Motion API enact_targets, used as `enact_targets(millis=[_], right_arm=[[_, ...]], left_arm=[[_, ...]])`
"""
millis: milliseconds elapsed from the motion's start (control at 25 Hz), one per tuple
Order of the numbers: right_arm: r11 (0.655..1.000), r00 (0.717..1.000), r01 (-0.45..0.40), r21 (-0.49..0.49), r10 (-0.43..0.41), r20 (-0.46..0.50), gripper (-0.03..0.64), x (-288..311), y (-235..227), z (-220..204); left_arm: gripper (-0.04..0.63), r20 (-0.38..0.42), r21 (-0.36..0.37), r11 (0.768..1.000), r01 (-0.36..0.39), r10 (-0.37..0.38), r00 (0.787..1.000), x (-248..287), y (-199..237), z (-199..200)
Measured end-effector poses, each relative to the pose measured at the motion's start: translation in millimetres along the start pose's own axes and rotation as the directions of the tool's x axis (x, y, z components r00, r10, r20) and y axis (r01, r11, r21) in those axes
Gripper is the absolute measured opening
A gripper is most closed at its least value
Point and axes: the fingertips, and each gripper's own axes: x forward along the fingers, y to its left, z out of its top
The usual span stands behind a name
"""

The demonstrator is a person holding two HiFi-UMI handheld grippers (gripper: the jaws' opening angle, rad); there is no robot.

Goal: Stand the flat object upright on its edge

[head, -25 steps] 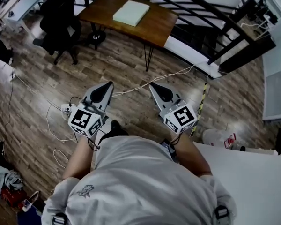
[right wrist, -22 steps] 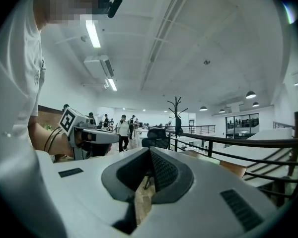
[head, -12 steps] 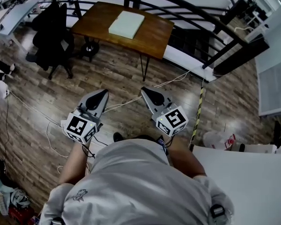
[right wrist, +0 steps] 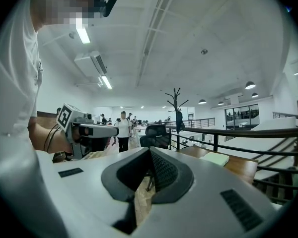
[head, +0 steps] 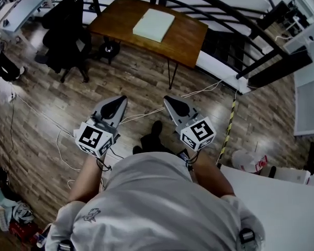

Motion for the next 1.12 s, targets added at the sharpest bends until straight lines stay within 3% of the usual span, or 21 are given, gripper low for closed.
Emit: enact_targets(millis=[360, 840, 1120], right_arm=[[1.000, 1.000, -0.017, 0.024, 0.017, 0.007, 0.034, 50.5, -58.3, -0.5], [0.997, 0.998, -0.057, 0.051, 0.056, 0.012, 0.034, 104.4, -185.0, -0.3], [0.996, 0.997, -0.074, 0.057, 0.075, -0.002, 0.034, 121.8, -230.2, 5.1]], left_arm=[[0.012, -0.016, -0.042, 0.997, -0.069, 0.068, 0.998, 33.1, 52.9, -8.0], [0.012, -0.046, -0.039, 0.998, -0.056, 0.054, 0.997, 165.0, 99.4, -11.3], [0.012, -0.046, -0.041, 0.995, -0.087, 0.085, 0.995, 202.8, 124.6, -2.6]])
